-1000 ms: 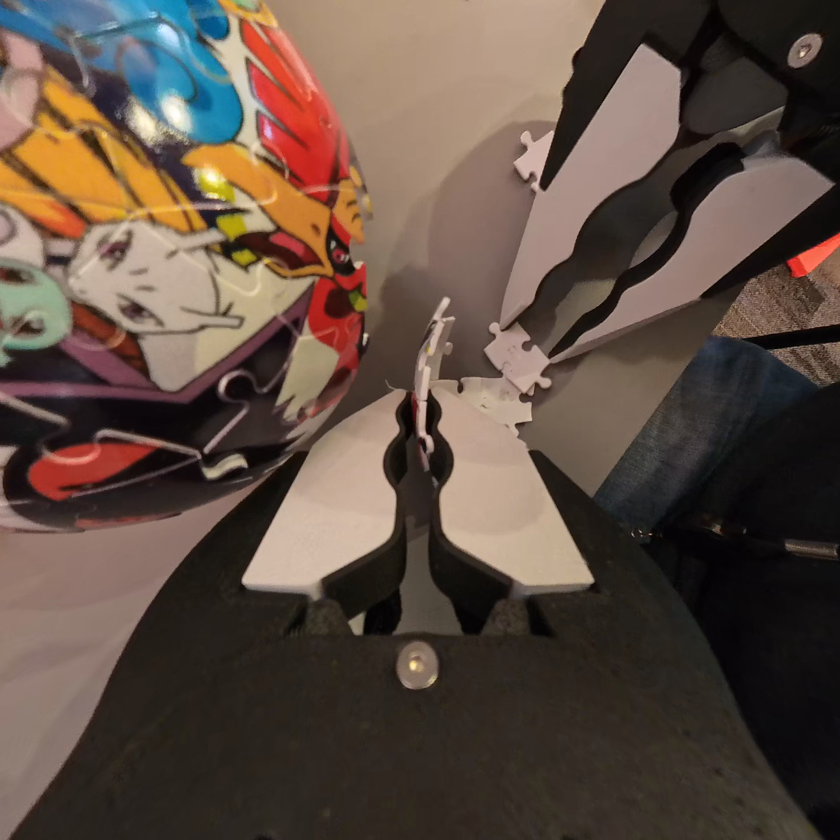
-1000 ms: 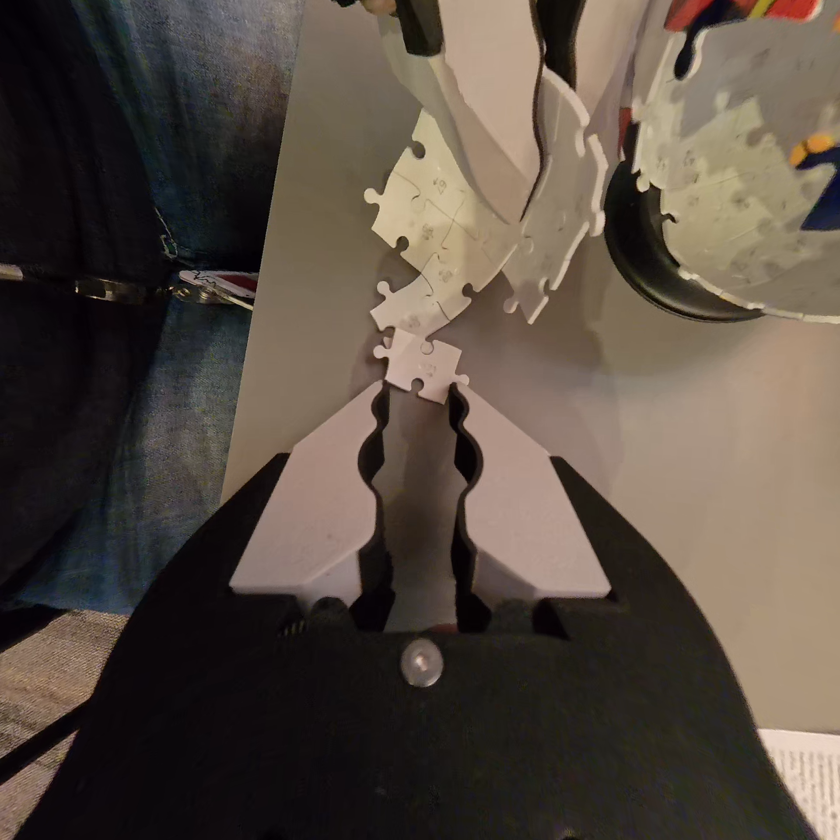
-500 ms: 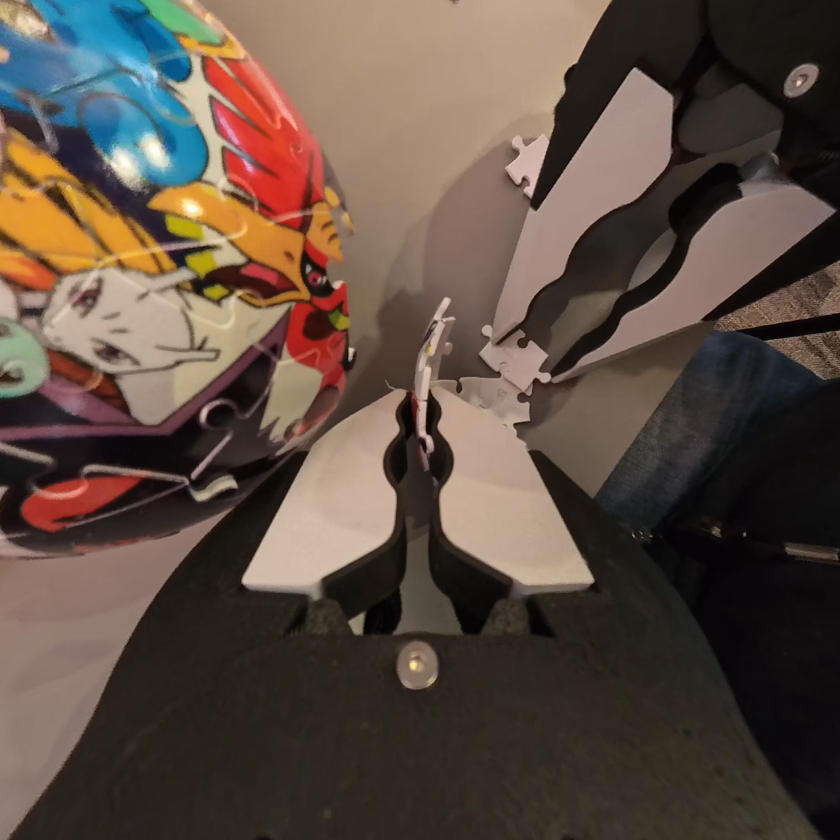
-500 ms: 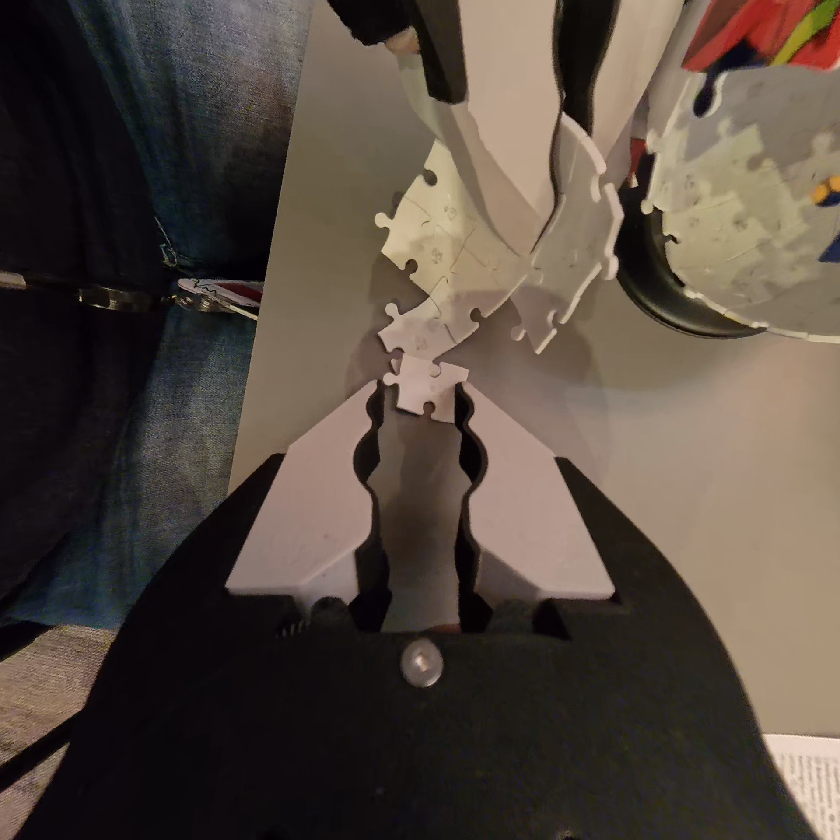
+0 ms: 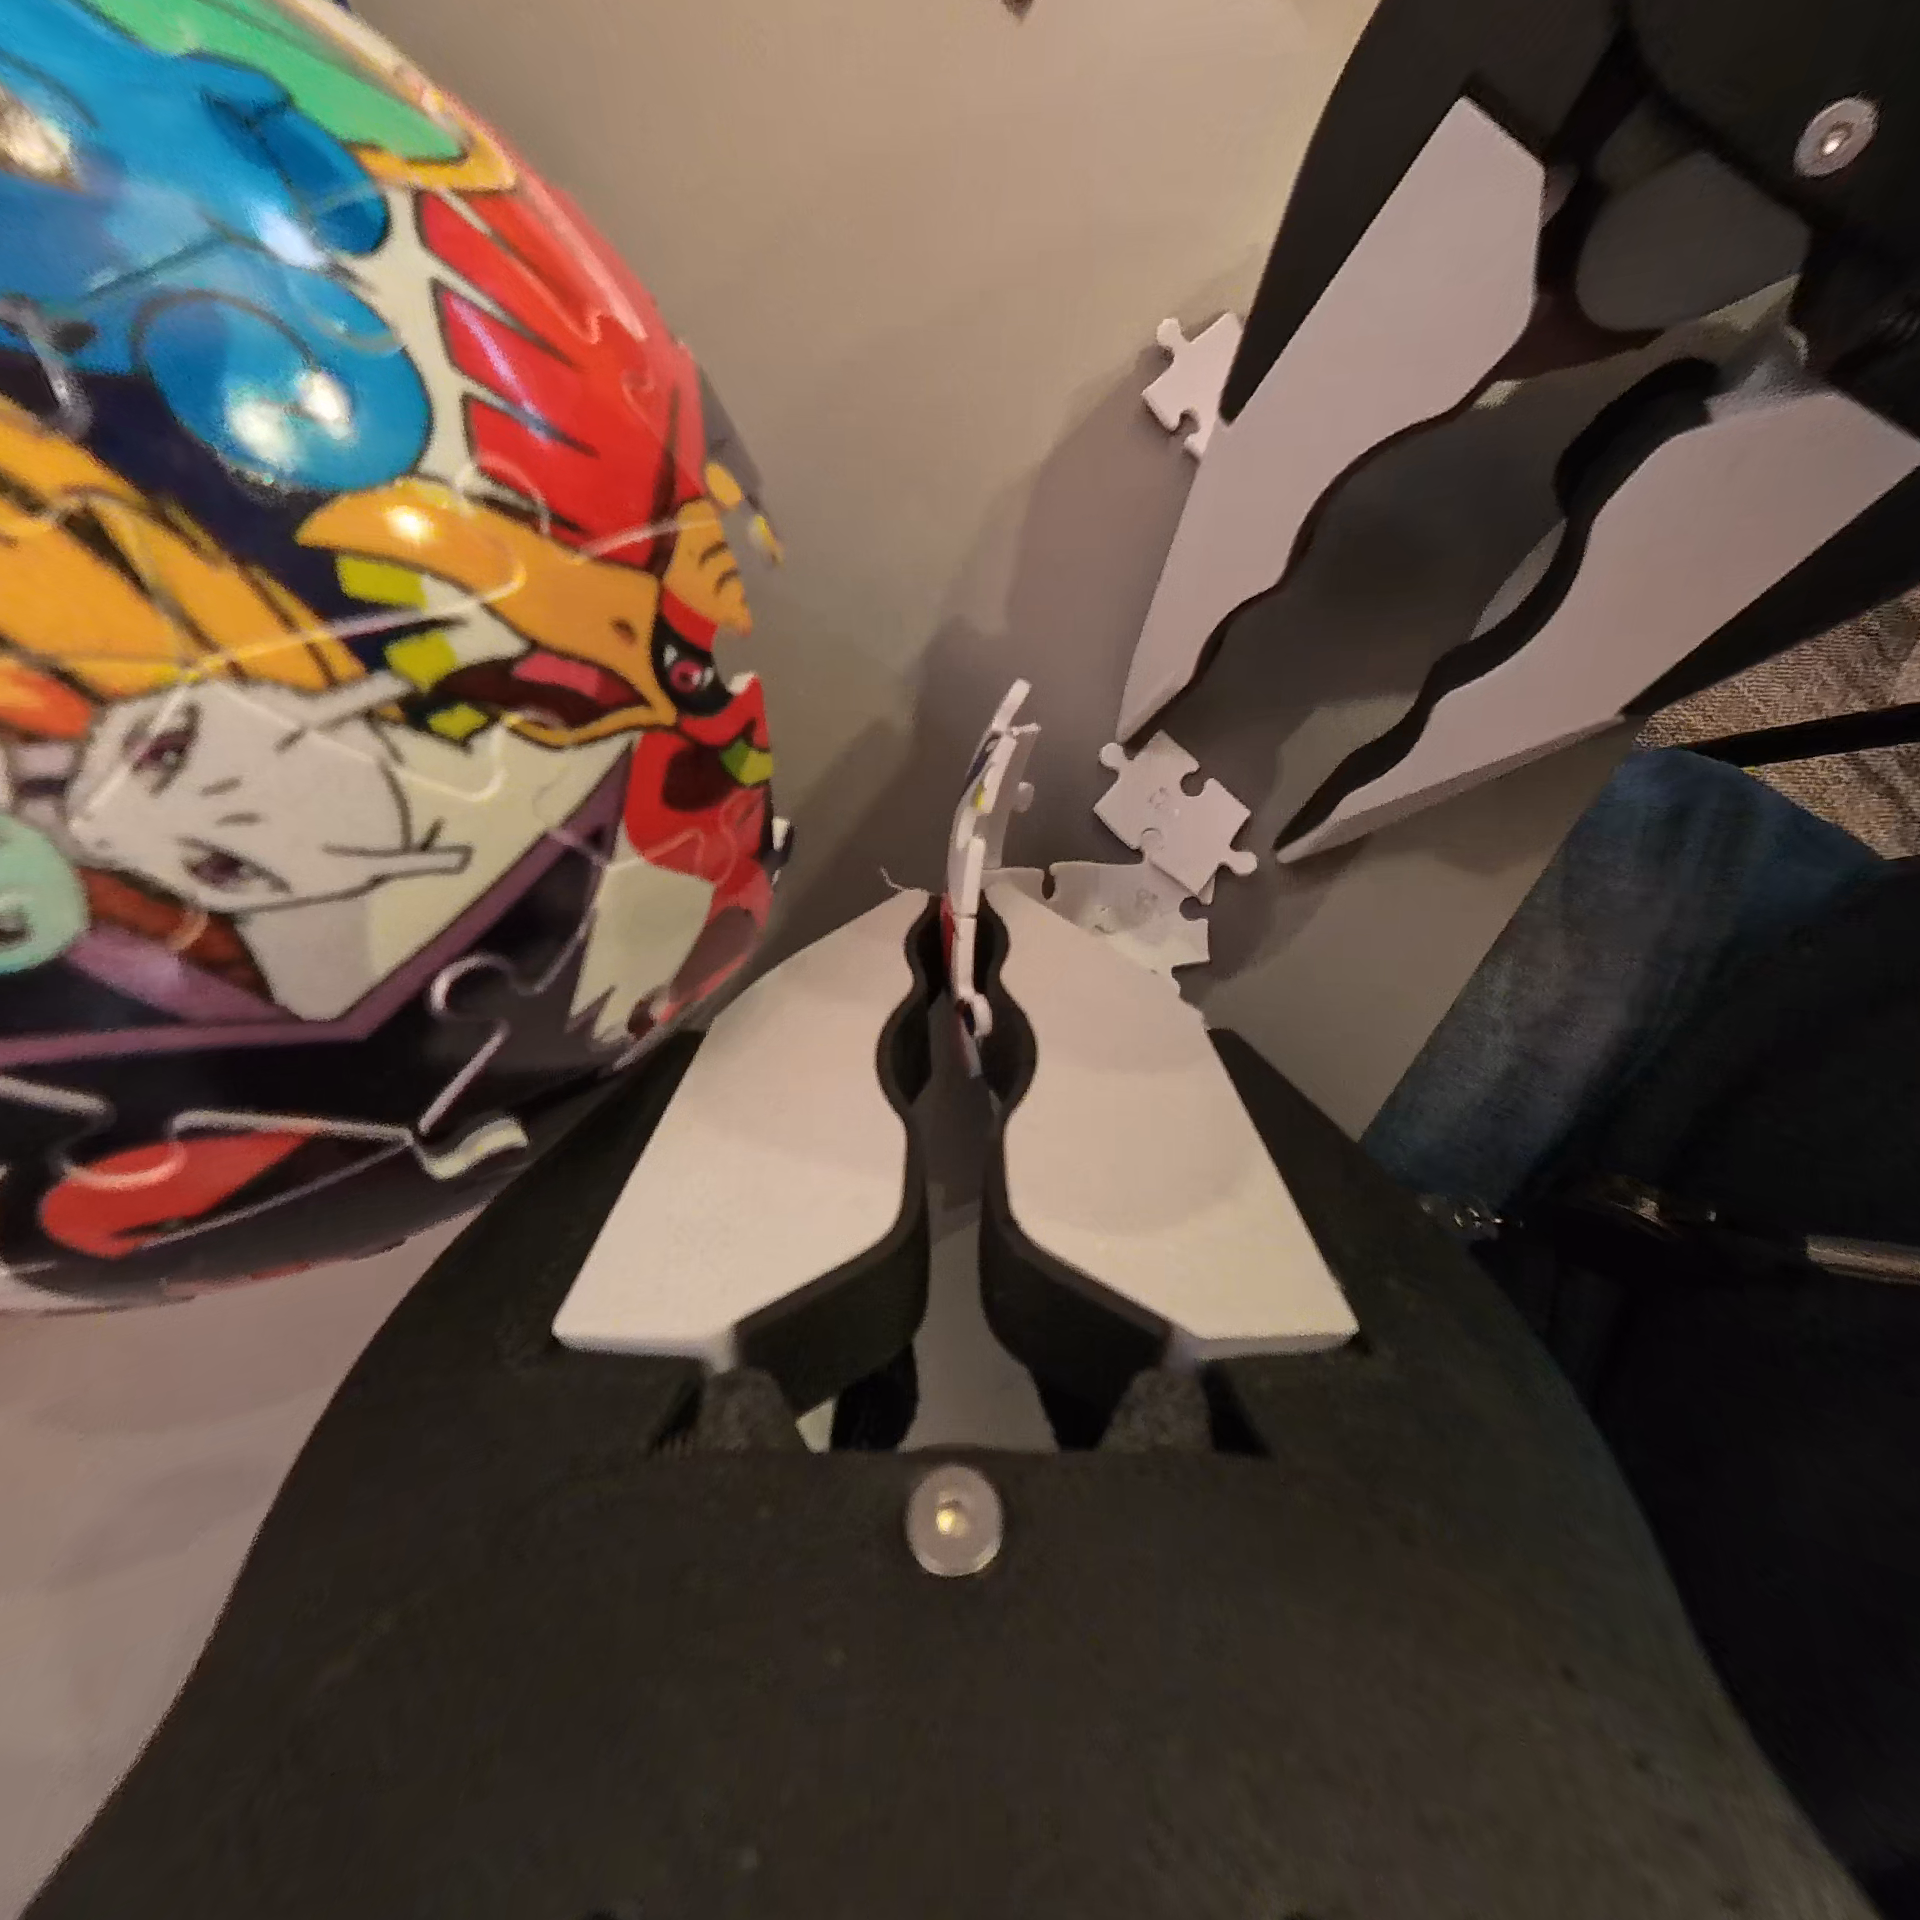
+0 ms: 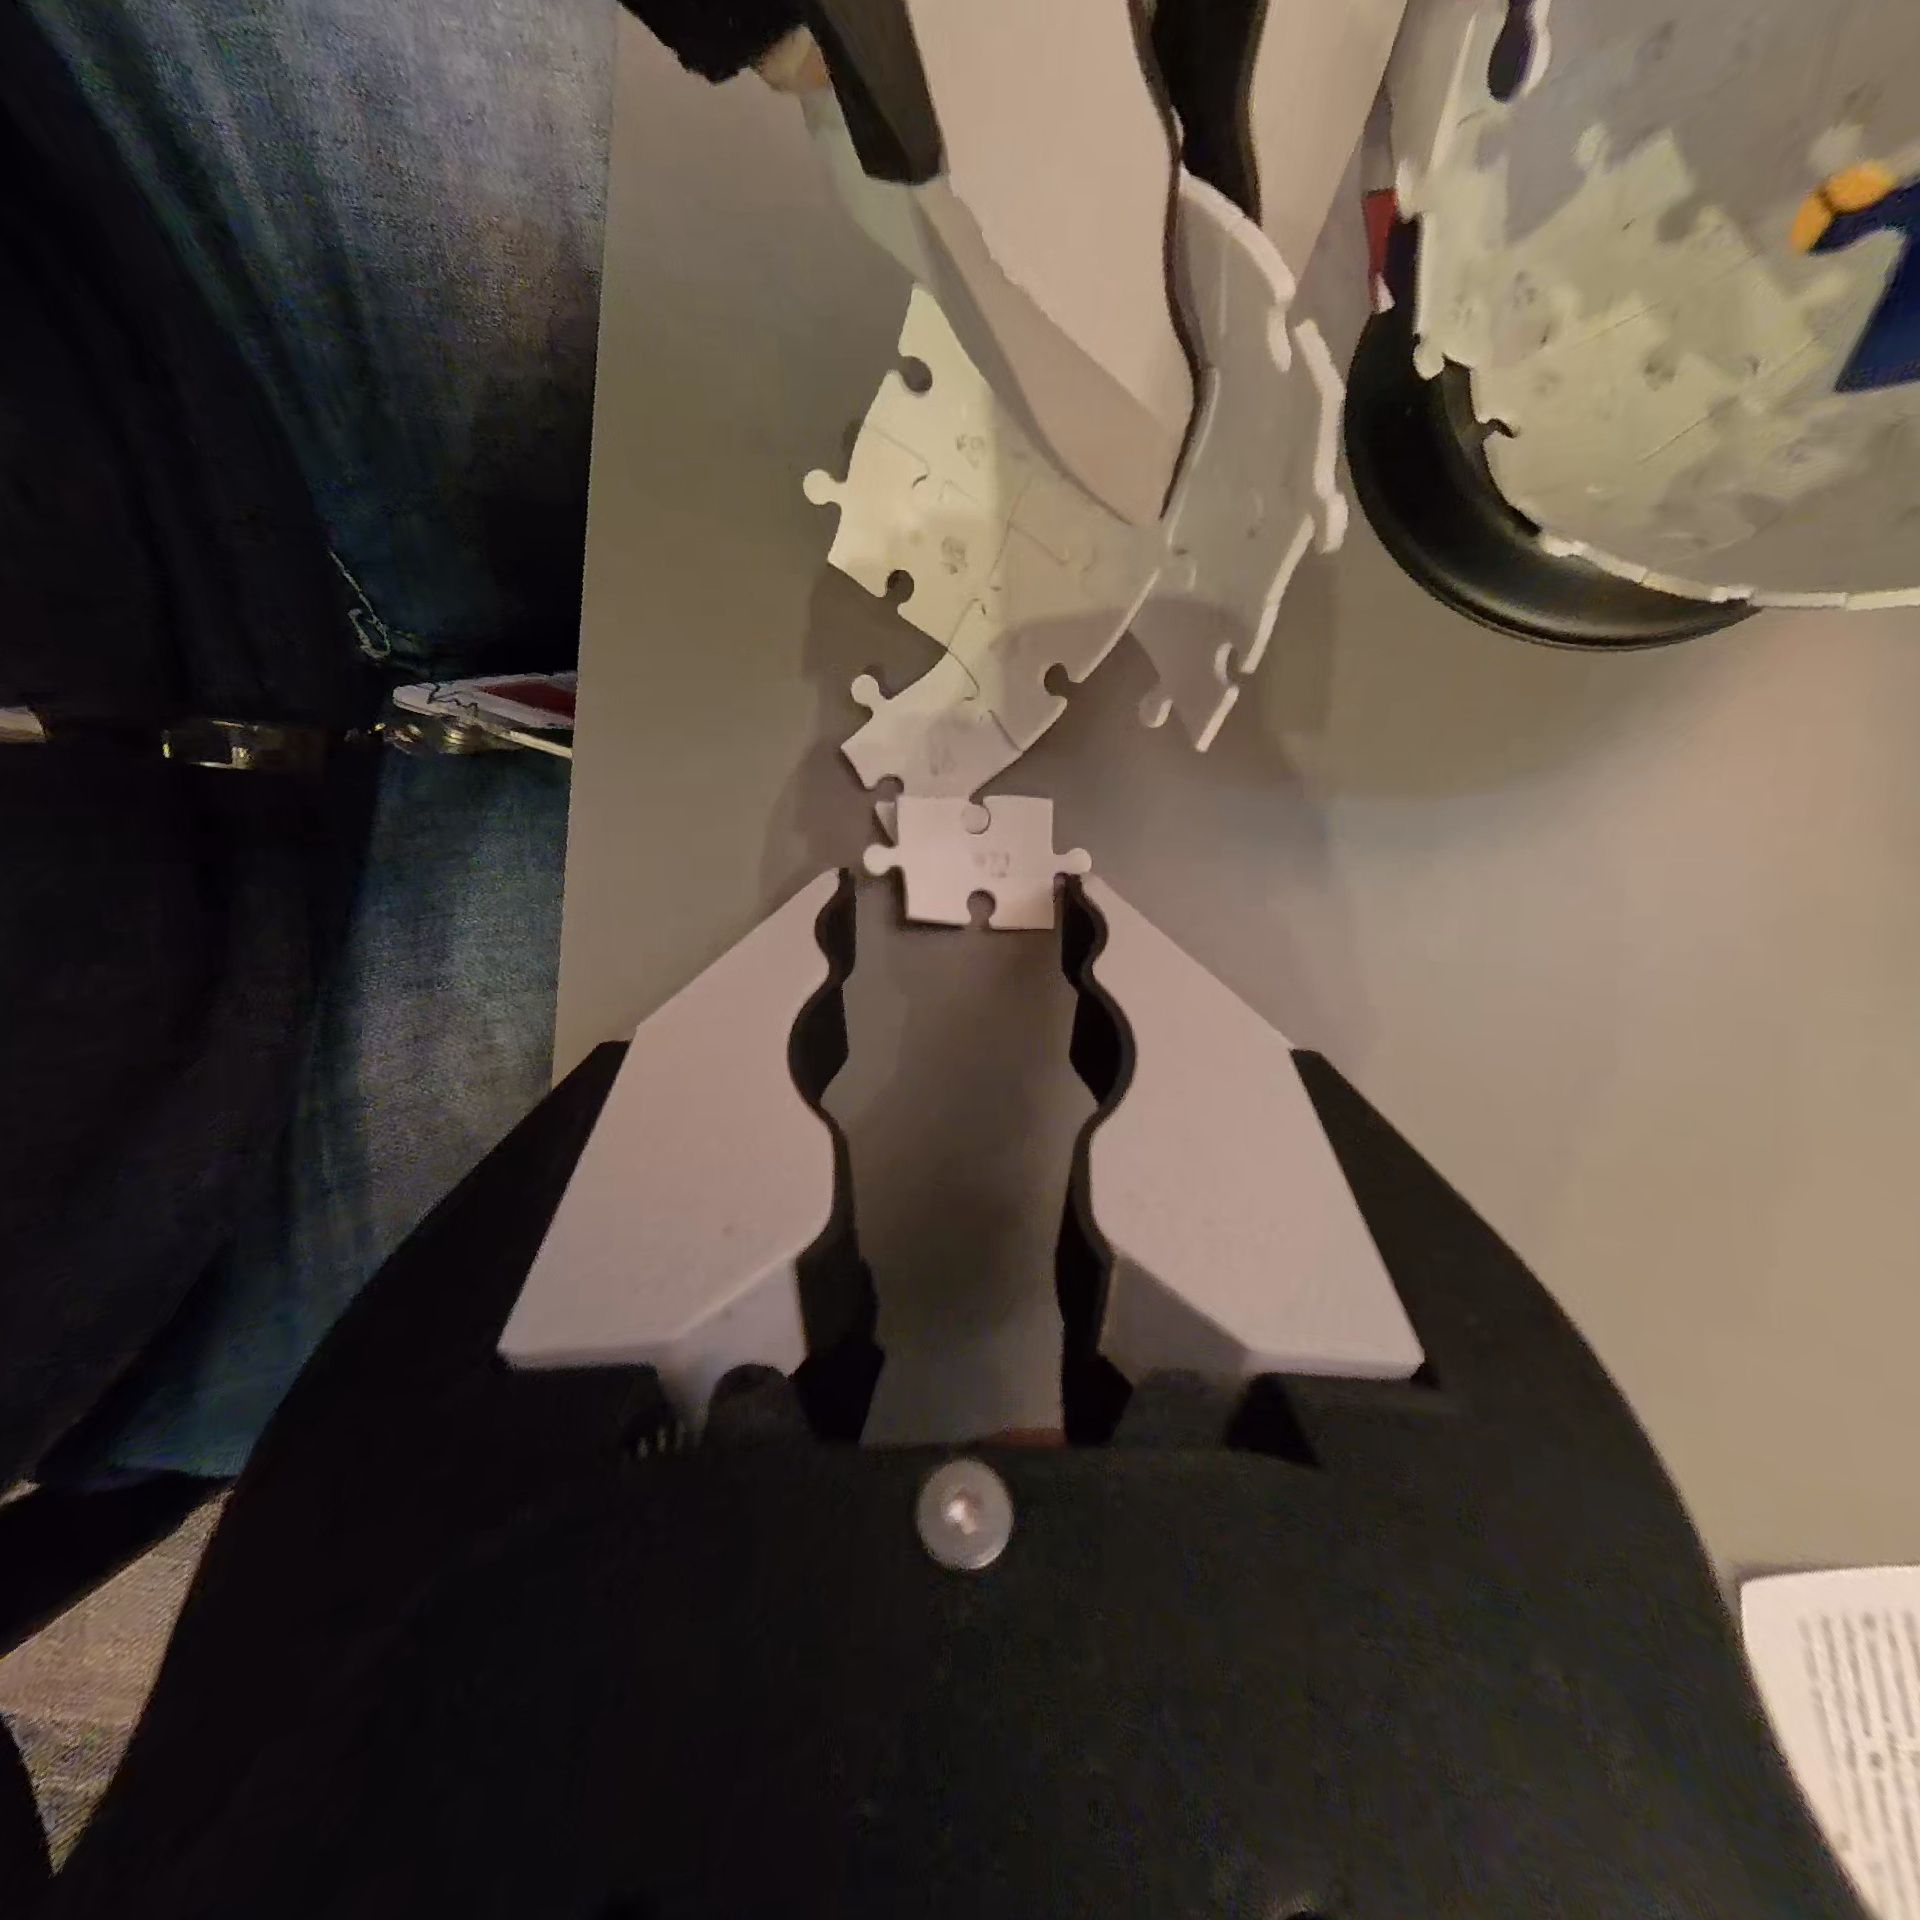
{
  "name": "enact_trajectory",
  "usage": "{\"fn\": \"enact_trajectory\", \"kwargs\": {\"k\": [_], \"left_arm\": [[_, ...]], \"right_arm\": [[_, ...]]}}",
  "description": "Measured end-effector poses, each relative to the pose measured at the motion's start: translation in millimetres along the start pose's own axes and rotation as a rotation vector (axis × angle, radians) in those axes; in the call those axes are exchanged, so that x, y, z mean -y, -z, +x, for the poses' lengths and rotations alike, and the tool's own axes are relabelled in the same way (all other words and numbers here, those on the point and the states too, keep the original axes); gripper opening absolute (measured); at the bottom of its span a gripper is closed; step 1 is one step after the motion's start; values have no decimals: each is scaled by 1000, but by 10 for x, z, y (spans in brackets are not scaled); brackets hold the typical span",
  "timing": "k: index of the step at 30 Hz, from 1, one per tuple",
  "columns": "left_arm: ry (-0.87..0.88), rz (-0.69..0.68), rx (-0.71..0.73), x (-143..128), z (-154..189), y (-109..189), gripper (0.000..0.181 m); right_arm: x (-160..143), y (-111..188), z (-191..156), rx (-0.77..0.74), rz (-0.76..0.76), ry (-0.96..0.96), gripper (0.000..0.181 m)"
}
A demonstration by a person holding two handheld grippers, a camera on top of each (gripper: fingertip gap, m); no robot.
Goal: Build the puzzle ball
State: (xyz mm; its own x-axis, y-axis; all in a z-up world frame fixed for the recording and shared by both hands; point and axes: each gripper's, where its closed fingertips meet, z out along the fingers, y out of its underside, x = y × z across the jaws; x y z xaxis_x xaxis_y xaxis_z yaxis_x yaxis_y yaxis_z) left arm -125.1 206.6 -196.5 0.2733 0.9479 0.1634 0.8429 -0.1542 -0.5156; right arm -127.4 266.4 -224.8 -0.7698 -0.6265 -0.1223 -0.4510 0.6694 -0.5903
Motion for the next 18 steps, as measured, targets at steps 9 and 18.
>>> {"fn": "enact_trajectory", "kwargs": {"k": [9, 18], "left_arm": [[0, 1, 3, 3, 7, 5, 4], [-2, -4, -3, 6, 25, -14, 4]], "right_arm": [[56, -39, 2, -2, 41, 19, 39], [65, -49, -19, -15, 61, 21, 43]]}}
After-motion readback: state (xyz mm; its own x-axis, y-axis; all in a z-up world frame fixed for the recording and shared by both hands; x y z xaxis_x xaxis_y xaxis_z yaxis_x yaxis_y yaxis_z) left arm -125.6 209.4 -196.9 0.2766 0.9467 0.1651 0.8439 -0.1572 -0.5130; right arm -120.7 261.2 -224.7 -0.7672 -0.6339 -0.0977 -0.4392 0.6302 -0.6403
